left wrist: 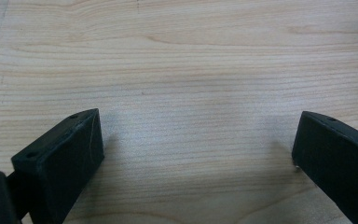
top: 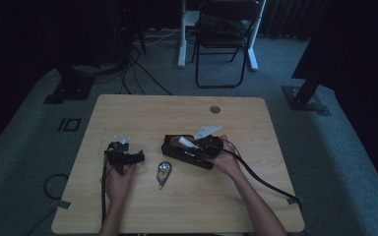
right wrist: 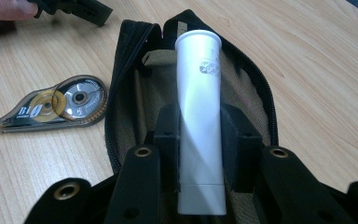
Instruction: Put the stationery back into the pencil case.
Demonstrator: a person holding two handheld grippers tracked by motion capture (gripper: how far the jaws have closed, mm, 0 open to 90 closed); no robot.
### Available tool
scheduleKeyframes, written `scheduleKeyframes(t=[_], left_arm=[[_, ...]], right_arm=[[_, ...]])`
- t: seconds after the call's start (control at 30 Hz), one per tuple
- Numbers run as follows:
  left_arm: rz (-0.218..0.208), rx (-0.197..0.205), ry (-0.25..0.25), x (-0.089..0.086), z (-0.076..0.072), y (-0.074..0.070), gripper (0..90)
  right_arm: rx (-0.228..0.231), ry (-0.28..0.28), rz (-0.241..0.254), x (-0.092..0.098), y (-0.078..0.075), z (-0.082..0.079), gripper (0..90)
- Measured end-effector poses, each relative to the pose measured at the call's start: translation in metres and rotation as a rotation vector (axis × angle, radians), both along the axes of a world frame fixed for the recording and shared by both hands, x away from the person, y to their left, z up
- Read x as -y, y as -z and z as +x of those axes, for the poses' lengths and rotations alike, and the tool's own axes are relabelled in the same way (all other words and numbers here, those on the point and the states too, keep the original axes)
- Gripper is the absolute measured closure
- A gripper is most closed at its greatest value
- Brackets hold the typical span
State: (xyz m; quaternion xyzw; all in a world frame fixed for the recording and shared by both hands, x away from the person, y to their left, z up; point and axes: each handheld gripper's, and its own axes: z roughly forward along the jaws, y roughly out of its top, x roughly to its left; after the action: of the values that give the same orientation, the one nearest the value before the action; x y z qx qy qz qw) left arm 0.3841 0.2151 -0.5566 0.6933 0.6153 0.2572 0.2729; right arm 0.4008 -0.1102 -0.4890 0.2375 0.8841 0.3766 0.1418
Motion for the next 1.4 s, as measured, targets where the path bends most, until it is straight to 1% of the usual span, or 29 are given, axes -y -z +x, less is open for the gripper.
scheduleKeyframes(t=[0.27,0.53,0.83,1.2,1.4], left_arm=[[0.000,0.000,0.000,0.000,0.000,0.000,2.2],[0.000,0.000,0.000,0.000,0.000,0.000,2.2],[0.000,0.000,0.000,0.000,0.000,0.000,2.2],[0.000,0.000,0.000,0.000,0.000,0.000,2.2],[0.000,0.000,0.000,0.000,0.000,0.000,2.2]], right_arm=[[-0.007,-0.005,-0.021,-0.002,0.003,0.000,70.5],[-0.013,-0.011,-0.029,-0.003,0.005,0.000,70.5],[-0.034,-0.027,-0.053,-0.005,0.009,0.002,70.4],[-0.066,-0.034,-0.069,-0.005,0.010,0.004,70.2],[-0.076,-0.042,-0.063,-0.005,0.011,0.005,70.0]])
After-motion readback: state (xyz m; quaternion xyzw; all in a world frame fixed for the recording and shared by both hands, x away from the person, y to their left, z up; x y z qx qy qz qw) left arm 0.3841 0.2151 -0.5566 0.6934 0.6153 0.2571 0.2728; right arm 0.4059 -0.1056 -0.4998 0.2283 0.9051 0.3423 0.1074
